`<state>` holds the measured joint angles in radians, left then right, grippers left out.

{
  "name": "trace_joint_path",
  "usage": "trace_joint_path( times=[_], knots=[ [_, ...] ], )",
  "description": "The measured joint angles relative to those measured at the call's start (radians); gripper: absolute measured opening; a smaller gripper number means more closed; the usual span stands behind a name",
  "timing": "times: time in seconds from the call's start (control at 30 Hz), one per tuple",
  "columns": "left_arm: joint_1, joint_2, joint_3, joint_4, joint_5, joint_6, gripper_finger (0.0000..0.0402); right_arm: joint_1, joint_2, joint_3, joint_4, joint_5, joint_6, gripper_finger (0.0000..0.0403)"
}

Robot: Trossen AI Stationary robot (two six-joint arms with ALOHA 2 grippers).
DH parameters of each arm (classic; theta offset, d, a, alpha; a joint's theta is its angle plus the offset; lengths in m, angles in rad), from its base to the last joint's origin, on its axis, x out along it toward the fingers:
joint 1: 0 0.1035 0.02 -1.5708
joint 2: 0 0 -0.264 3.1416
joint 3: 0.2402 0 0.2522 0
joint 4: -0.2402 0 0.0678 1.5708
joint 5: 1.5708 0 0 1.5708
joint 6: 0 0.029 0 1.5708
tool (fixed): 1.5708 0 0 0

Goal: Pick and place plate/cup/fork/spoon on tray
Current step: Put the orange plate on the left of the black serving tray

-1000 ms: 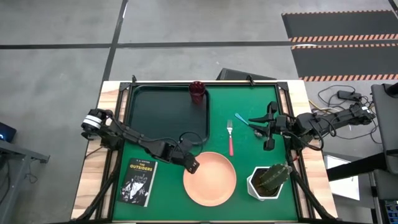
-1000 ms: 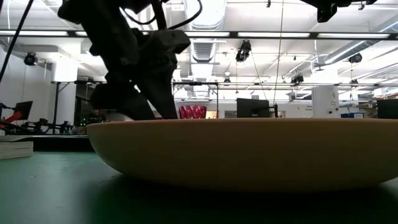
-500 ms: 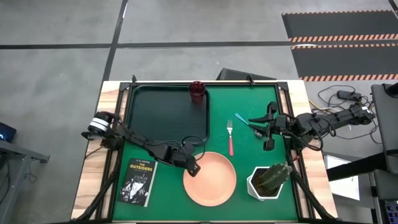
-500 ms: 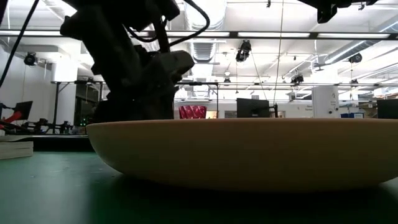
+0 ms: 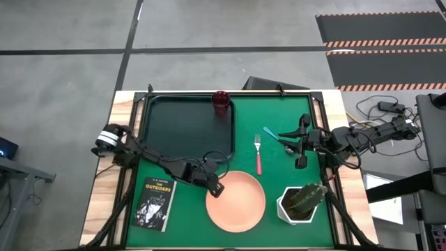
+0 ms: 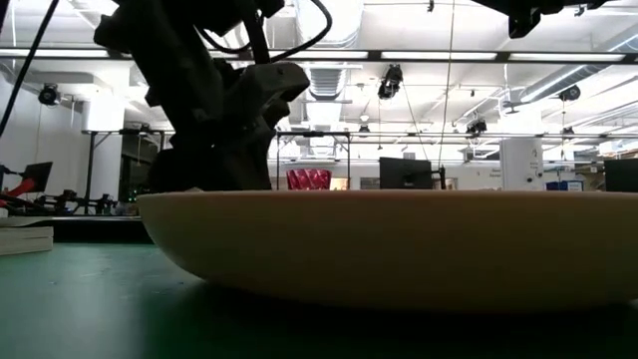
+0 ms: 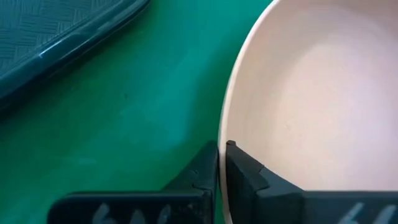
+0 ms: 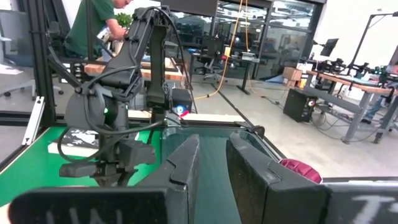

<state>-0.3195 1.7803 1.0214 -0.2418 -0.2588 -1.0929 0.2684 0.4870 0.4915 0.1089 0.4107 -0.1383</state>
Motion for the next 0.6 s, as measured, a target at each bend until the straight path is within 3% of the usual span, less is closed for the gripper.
trace_joint_path(
  times=[0.37,0.6],
  knots=[
    [0.013,-0.209,-0.016,-0.025,0.009,0.092,0.0001,0.000,0.000,0.000,-0.005,0.000,0.010,0.0068],
    [0.076,-0.410,-0.018,-0.245,-0.065,0.143,0.0000,0.000,0.000,0.000,-0.008,0.000,0.017,0.0068]
  ],
)
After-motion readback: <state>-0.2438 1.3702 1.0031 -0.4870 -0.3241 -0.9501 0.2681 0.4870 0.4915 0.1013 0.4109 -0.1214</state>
